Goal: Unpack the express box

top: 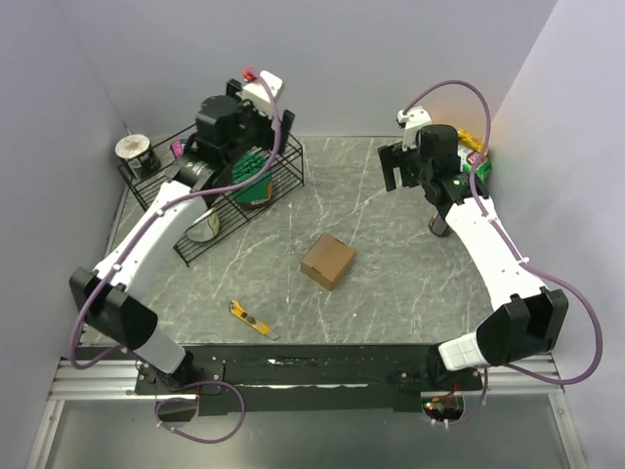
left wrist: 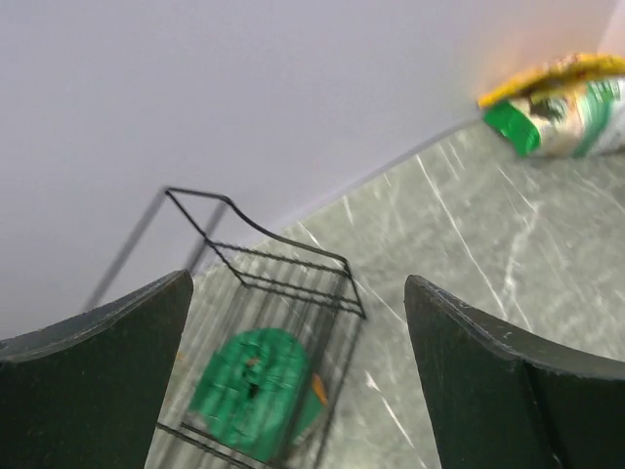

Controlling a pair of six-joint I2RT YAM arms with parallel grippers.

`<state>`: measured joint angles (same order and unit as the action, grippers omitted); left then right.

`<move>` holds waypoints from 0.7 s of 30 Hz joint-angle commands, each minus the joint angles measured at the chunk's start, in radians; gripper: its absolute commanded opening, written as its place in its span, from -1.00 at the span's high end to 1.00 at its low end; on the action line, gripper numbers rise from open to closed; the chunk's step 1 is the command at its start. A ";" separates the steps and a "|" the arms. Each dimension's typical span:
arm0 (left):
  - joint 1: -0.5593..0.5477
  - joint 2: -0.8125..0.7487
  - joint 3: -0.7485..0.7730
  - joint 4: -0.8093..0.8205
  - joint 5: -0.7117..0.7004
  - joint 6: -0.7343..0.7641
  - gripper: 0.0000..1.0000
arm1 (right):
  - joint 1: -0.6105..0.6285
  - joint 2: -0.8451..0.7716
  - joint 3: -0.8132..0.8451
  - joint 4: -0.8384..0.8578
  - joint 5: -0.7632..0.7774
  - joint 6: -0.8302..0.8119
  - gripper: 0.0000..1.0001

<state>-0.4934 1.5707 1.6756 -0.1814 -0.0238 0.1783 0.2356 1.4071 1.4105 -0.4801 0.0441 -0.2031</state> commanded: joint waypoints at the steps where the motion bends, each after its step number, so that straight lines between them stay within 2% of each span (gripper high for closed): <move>1: 0.010 -0.029 -0.075 -0.015 0.067 0.070 -0.93 | 0.002 -0.007 0.068 0.014 0.005 -0.018 -1.00; 5: 0.013 -0.090 -0.183 -0.143 0.120 0.107 -0.93 | 0.004 -0.031 0.062 -0.051 -0.134 -0.143 -1.00; 9: 0.022 -0.173 -0.345 -0.237 0.134 0.119 -0.98 | 0.001 -0.066 0.030 -0.083 -0.249 -0.162 -1.00; 11: 0.035 -0.216 -0.434 -0.269 0.160 0.122 -0.88 | -0.001 -0.079 0.016 -0.100 -0.314 -0.151 -1.00; 12: 0.058 -0.224 -0.459 -0.277 0.165 0.115 -0.81 | 0.001 -0.085 0.009 -0.113 -0.369 -0.144 -1.00; 13: 0.081 -0.231 -0.485 -0.282 0.171 0.104 -0.62 | 0.001 -0.088 -0.004 -0.120 -0.391 -0.134 -0.99; 14: 0.114 -0.224 -0.484 -0.297 0.256 0.089 -0.48 | 0.002 -0.089 -0.010 -0.124 -0.414 -0.121 -0.97; 15: 0.213 -0.206 -0.462 -0.379 0.319 0.054 -0.38 | 0.002 -0.092 -0.018 -0.130 -0.452 -0.111 -0.96; 16: 0.255 -0.136 -0.394 -0.430 0.375 0.037 -0.19 | 0.002 -0.094 -0.031 -0.132 -0.466 -0.107 -0.93; 18: 0.324 -0.048 -0.306 -0.618 0.442 0.049 -0.05 | 0.002 -0.094 -0.042 -0.135 -0.495 -0.098 -0.92; 19: 0.335 0.016 -0.247 -0.656 0.443 0.049 0.04 | 0.004 -0.092 -0.044 -0.135 -0.521 -0.098 -0.90; 21: 0.364 0.043 -0.231 -0.678 0.444 0.052 0.06 | 0.004 -0.085 -0.041 -0.137 -0.538 -0.105 -0.89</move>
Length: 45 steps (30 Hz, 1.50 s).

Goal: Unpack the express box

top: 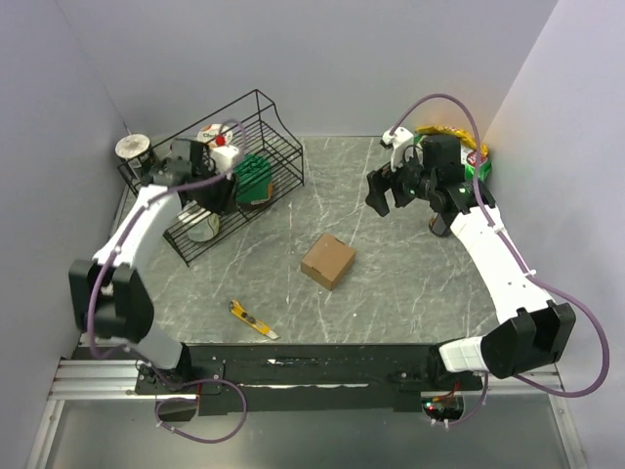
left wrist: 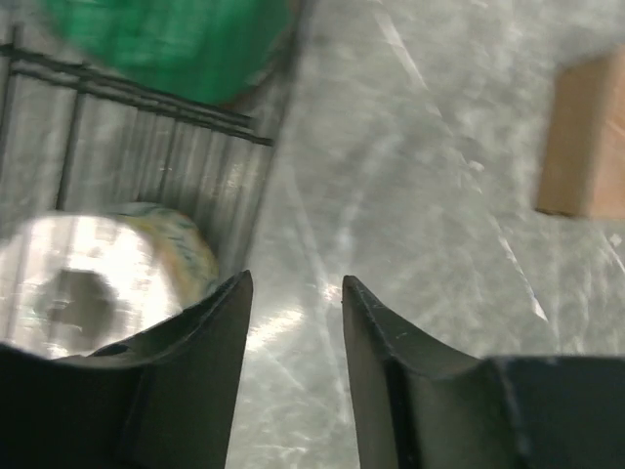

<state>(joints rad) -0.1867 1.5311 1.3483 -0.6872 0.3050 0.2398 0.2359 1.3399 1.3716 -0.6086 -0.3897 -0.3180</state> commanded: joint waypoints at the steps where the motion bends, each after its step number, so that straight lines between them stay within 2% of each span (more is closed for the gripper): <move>1: 0.065 0.074 0.077 -0.144 0.115 -0.002 0.05 | 0.003 -0.015 0.003 -0.006 -0.121 0.005 -0.87; 5: 0.090 0.052 -0.009 -0.022 -0.007 0.024 -0.05 | 0.006 0.011 0.012 0.004 -0.129 -0.006 -0.87; 6: 0.095 0.055 -0.023 0.007 -0.082 0.006 -0.09 | 0.008 0.016 0.014 0.006 -0.127 -0.006 -0.87; 8: 0.116 0.060 -0.017 0.076 -0.109 -0.014 -0.13 | 0.014 0.025 0.018 0.013 -0.129 -0.006 -0.87; 9: 0.133 0.061 0.004 0.087 -0.112 -0.028 -0.16 | 0.019 0.030 0.021 0.013 -0.133 -0.007 -0.88; 10: 0.136 0.061 0.021 0.080 -0.049 -0.019 -0.30 | 0.022 0.031 0.027 0.013 -0.136 -0.012 -0.88; 11: 0.138 0.060 0.040 0.002 0.059 0.015 -0.37 | 0.032 0.036 0.029 0.012 -0.127 -0.024 -0.87; 12: 0.135 0.051 0.057 -0.067 0.179 0.144 -0.42 | 0.036 0.036 0.029 0.010 -0.123 -0.029 -0.88; 13: 0.125 0.003 0.042 -0.107 0.332 0.201 -0.53 | 0.039 0.038 0.026 0.007 -0.118 -0.026 -0.89; 14: 0.084 -0.032 0.014 -0.132 0.365 0.254 -0.59 | 0.037 0.039 0.024 0.007 -0.115 -0.020 -0.89; 15: 0.055 -0.072 -0.067 -0.177 0.381 0.385 -0.66 | 0.037 0.045 0.024 0.001 -0.110 -0.013 -0.89; 16: 0.018 -0.162 -0.118 -0.182 0.331 0.441 -0.77 | 0.039 0.045 0.024 -0.002 -0.112 -0.009 -0.89; 18: -0.089 -0.251 -0.290 -0.164 0.261 0.589 -0.81 | 0.037 0.048 0.023 0.000 -0.118 -0.001 -0.89; 21: -0.183 -0.379 -0.472 -0.112 0.177 0.720 -0.80 | 0.037 0.056 0.027 0.000 -0.120 0.026 -0.89; 24: -0.230 -0.430 -0.553 -0.069 0.175 0.817 -0.76 | 0.037 0.056 0.034 -0.005 -0.110 0.037 -0.89; 31: -0.348 -0.336 -0.583 -0.110 0.252 0.816 -0.51 | 0.039 0.019 -0.008 -0.060 -0.098 0.019 -0.89; 35: -0.401 -0.319 -0.612 -0.039 0.224 0.791 -0.49 | 0.039 -0.004 -0.049 -0.054 -0.110 0.034 -0.89; 45: -0.405 -0.217 -0.661 -0.017 0.148 0.848 -0.31 | 0.037 -0.010 -0.051 -0.051 -0.118 0.028 -0.89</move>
<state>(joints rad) -0.5888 1.2881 0.7033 -0.7269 0.4622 1.0317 0.2707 1.3697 1.3140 -0.6743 -0.4995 -0.2859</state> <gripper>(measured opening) 0.665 0.947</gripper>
